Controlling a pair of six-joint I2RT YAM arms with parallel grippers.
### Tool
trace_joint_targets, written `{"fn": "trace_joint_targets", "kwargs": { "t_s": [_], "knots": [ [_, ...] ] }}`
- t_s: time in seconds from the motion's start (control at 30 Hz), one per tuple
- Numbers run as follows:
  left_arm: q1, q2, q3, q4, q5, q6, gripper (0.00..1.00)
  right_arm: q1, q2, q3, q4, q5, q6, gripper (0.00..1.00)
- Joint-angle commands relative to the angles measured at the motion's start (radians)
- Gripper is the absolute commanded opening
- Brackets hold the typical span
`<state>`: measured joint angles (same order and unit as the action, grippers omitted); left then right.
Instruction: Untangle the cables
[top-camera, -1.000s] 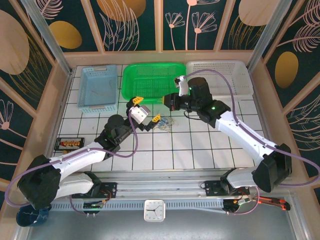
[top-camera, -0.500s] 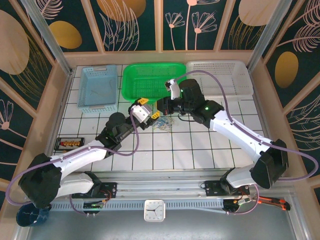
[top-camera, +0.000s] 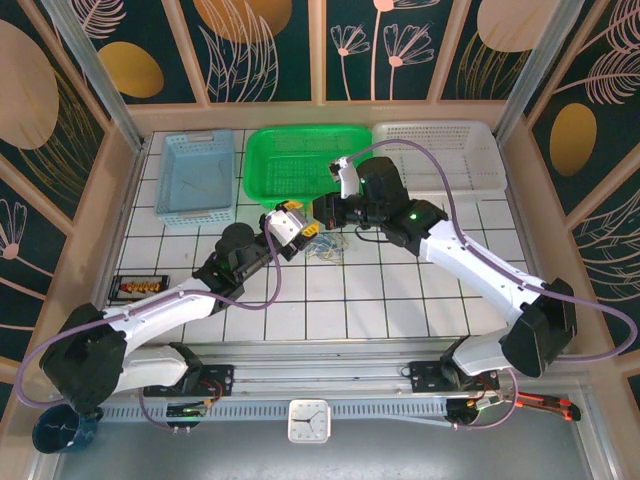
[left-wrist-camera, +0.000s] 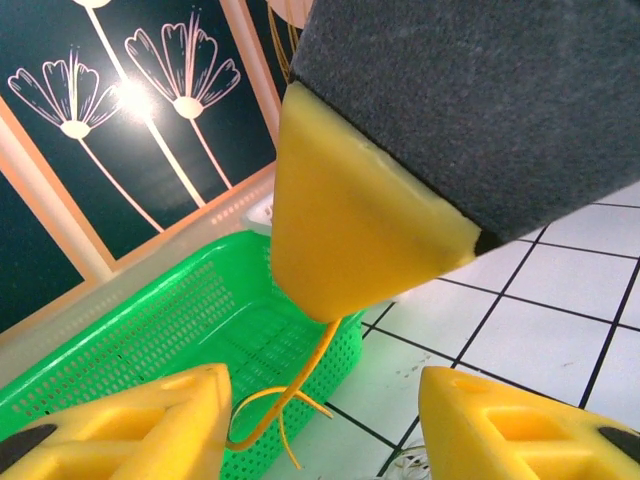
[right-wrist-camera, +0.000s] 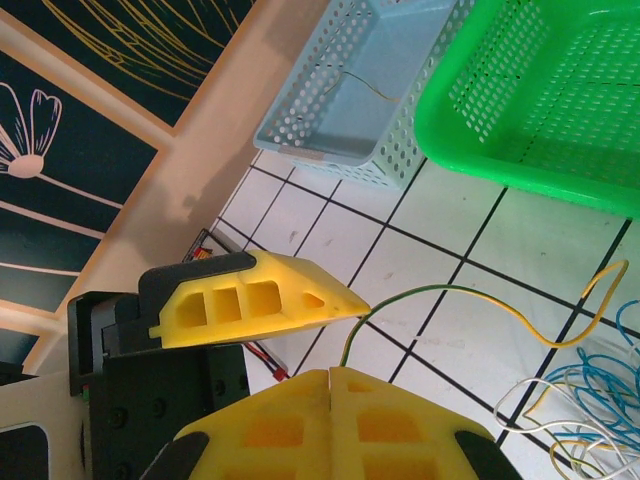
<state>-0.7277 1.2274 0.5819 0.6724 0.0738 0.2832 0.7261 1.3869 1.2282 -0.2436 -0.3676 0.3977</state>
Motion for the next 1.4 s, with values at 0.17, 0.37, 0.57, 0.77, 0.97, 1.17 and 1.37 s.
{"fn": "trace_joint_targets", "kwargs": {
  "t_s": [0.17,0.37,0.57,0.77,0.97,1.17,1.37],
  "knots": [
    [-0.004,0.017,0.035,-0.002,0.033,-0.014,0.41,0.013,-0.005,0.026,0.01,0.007,-0.011,0.0],
    [-0.004,0.022,0.041,-0.001,0.029,-0.027,0.26,0.016,-0.01,0.016,0.014,0.009,-0.006,0.0],
    [-0.004,0.023,0.034,0.013,0.004,-0.052,0.0,0.016,-0.015,0.011,0.017,0.015,-0.005,0.0],
    [-0.004,0.009,0.027,0.016,-0.142,-0.107,0.0,0.0,-0.06,-0.004,0.038,0.041,0.011,0.36],
    [0.005,0.001,0.071,-0.059,-0.368,-0.154,0.0,-0.058,-0.136,-0.085,0.102,0.061,0.068,0.51],
    [0.114,0.004,0.142,-0.143,-0.445,-0.217,0.0,-0.097,-0.19,-0.189,0.158,0.079,0.12,0.52],
    [0.279,0.051,0.253,-0.192,-0.463,-0.245,0.0,-0.096,-0.202,-0.281,0.224,0.076,0.165,0.53]
  ]
}}
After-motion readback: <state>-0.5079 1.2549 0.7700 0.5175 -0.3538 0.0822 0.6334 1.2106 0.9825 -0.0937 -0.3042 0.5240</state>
